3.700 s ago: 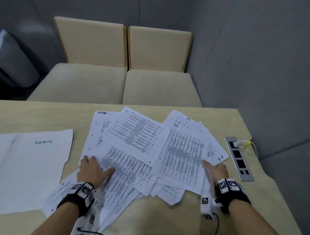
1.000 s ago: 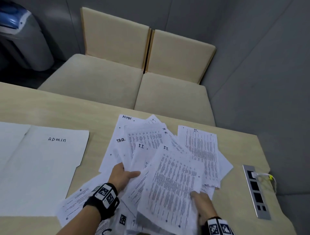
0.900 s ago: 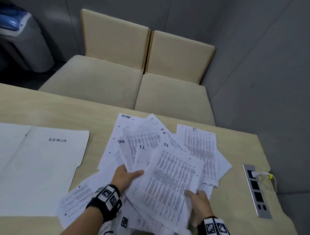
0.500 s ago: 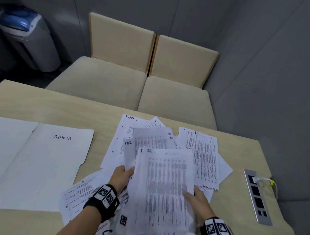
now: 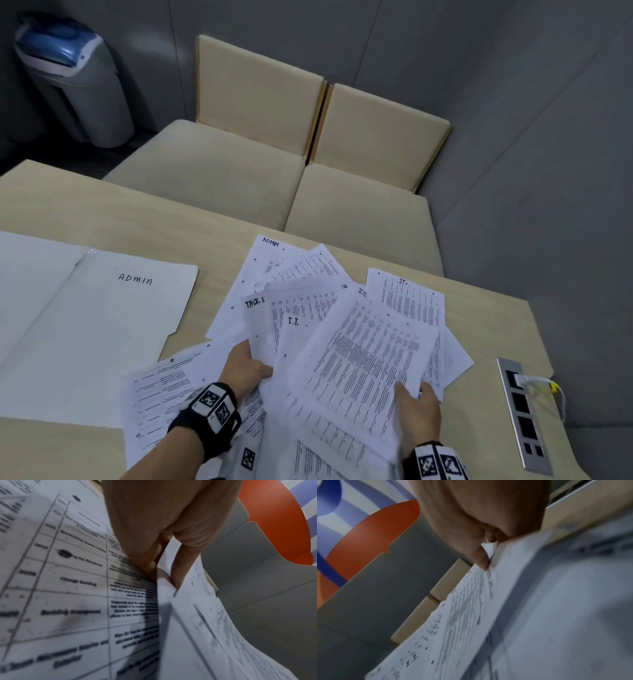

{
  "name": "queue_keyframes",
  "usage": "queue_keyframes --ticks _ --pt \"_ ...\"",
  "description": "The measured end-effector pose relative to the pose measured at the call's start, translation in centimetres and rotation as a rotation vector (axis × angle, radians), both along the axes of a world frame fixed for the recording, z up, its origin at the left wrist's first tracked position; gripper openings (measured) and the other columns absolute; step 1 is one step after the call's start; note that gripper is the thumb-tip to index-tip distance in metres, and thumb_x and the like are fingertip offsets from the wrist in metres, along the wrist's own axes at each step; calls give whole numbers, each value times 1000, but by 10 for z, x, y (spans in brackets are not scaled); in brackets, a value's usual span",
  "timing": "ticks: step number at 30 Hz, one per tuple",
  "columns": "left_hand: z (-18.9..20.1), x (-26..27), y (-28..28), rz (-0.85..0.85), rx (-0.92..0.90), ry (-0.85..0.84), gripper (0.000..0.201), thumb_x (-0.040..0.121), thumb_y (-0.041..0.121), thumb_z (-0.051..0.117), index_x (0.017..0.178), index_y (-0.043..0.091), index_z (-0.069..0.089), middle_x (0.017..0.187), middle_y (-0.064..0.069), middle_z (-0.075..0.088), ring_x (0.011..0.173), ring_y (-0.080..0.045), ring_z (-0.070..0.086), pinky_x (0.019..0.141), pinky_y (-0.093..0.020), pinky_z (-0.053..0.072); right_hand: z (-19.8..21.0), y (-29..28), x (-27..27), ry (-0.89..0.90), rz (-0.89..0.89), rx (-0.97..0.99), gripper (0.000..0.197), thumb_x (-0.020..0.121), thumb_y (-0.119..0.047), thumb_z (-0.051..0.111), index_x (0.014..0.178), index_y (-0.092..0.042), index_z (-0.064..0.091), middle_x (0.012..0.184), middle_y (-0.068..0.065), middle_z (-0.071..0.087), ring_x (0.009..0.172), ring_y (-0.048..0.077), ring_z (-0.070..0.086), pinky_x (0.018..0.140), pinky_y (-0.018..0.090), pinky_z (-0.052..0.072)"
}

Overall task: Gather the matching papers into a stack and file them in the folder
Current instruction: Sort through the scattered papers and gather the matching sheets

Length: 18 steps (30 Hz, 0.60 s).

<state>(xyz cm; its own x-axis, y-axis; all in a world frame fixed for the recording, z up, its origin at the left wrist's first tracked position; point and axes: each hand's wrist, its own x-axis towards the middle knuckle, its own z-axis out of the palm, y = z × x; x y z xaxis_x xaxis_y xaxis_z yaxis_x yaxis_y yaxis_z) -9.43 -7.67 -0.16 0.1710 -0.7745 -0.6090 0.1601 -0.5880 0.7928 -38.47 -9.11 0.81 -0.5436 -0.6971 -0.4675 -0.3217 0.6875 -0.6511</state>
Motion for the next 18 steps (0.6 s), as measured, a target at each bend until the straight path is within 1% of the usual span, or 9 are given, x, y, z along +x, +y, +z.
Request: queue_keyframes --ticks 2,3,6,8,10,12,14,17,18 --pt "-5 -2 0 21 12 -9 46 62 -16 67 101 8 64 101 -12 73 91 -30 69 70 -37 57 -12 4 -3 -64 -44 43 40 87 -24 69 122 -6 60 118 14 68 108 35 63 101 47 49" --pt "-7 -4 0 29 4 -64 49 58 -8 71 104 6 60 104 -13 71 93 -32 67 74 -40 57 -13 6 -3 -123 -26 76 39 85 -21 72 119 -7 60 116 13 69 107 35 64 102 50 49" --pt "-4 -10 -2 9 -13 -621 70 54 19 87 109 4 48 109 -11 54 96 -30 57 81 -41 51 -8 19 0 -252 86 143 23 87 0 67 107 -9 60 97 9 66 98 31 61 98 45 49" --pt "-2 -13 -5 -44 -59 -897 71 57 30 87 111 4 49 110 -11 50 97 -30 54 84 -42 49 -11 22 -1 -166 139 133 29 87 -5 66 112 -16 57 100 5 64 98 28 59 100 43 48" --pt "0 -19 -8 -186 -105 -934 59 68 32 81 111 7 48 110 -10 54 96 -27 55 82 -36 48 -8 22 1 -56 148 98 30 89 -11 63 113 -24 52 98 0 62 95 27 56 99 40 47" --pt "-2 -25 -13 -317 -54 -848 52 79 29 74 114 6 45 112 -10 55 95 -26 58 76 -31 46 -7 20 1 -21 153 49 28 91 -12 61 113 -25 50 90 -3 59 93 27 54 97 39 46" --pt "-3 -29 -19 -368 -4 -753 44 84 24 69 115 4 45 107 -12 59 88 -26 59 69 -29 42 -8 21 4 -32 201 50 28 93 -13 58 117 -25 50 98 0 61 96 27 55 95 37 46" --pt "-3 -32 -26 -435 6 -672 8 88 17 58 83 13 53 88 -9 65 75 -23 55 64 -28 43 -9 20 7 -36 279 30 28 95 -13 54 121 -24 57 107 1 68 97 26 62 84 33 47" --pt "-3 -31 -27 -438 32 -670 18 87 17 54 70 16 50 79 -5 62 74 -23 57 64 -27 45 -7 18 6 -15 280 1 26 95 -13 53 119 -23 60 101 -1 69 94 26 63 79 33 46"
